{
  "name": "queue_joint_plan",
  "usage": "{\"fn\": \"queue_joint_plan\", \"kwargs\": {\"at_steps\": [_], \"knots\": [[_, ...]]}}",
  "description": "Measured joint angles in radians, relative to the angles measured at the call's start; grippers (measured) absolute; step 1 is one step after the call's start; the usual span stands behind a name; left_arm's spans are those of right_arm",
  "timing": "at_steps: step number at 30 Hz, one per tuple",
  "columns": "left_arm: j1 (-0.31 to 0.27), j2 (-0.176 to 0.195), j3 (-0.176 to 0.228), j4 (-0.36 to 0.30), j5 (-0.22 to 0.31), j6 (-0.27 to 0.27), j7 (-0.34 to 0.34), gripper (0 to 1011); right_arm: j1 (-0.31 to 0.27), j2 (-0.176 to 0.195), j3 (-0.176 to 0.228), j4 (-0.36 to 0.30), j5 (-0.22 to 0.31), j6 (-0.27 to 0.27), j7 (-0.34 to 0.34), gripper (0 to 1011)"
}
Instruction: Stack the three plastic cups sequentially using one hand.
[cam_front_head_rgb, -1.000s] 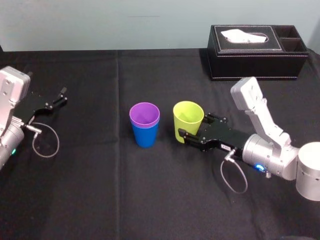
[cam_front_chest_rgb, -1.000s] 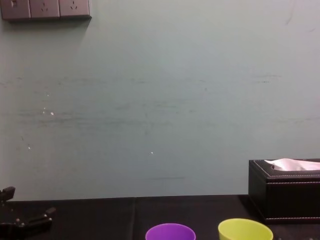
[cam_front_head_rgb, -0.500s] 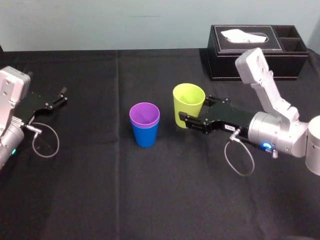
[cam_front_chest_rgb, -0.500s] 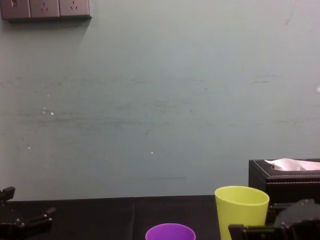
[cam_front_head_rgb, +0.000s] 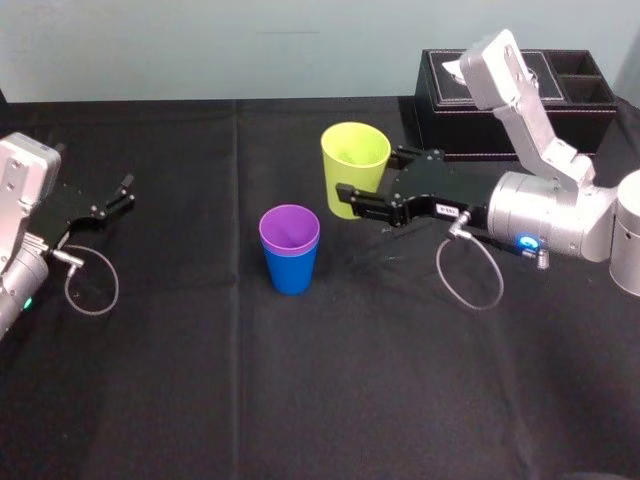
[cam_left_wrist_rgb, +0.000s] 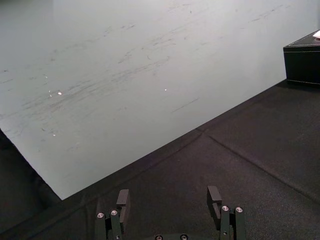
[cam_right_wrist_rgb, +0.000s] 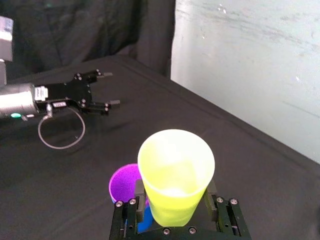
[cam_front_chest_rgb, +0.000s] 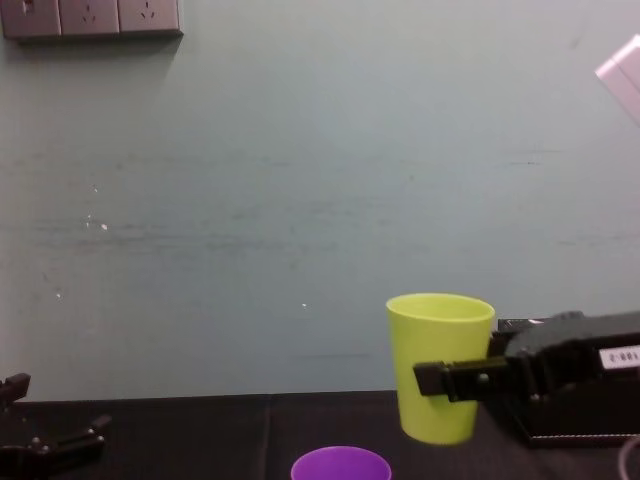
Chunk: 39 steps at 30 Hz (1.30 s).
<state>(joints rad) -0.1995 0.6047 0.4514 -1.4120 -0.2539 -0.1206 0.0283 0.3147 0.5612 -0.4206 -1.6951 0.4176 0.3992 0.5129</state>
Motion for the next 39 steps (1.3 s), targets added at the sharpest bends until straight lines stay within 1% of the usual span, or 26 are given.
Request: {"fn": "queue_joint_plan", "kwargs": {"at_steps": [2,6,19,28,39], "knots": [[0.000,0.000,0.000,0.000,0.000,0.000,0.000,1010,0.012,-0.001,-0.008,-0.001,0.000,0.001,0.001,705],[0.000,0.000,0.000,0.000,0.000,0.000,0.000,1010,0.047,-0.008,-0.040,0.001,-0.002,0.006,0.006,705],[0.000,0.000,0.000,0.000,0.000,0.000,0.000,1010,0.118,-0.034,-0.118,0.024,-0.004,0.016,0.014,705],[0.000,0.000,0.000,0.000,0.000,0.000,0.000,1010,0.142,-0.042,-0.158,0.048,0.002,0.013,0.022,705],[0.000,0.000,0.000,0.000,0.000,0.000,0.000,1010,0.154,-0.042,-0.187,0.071,0.009,0.001,0.028,705]]}}
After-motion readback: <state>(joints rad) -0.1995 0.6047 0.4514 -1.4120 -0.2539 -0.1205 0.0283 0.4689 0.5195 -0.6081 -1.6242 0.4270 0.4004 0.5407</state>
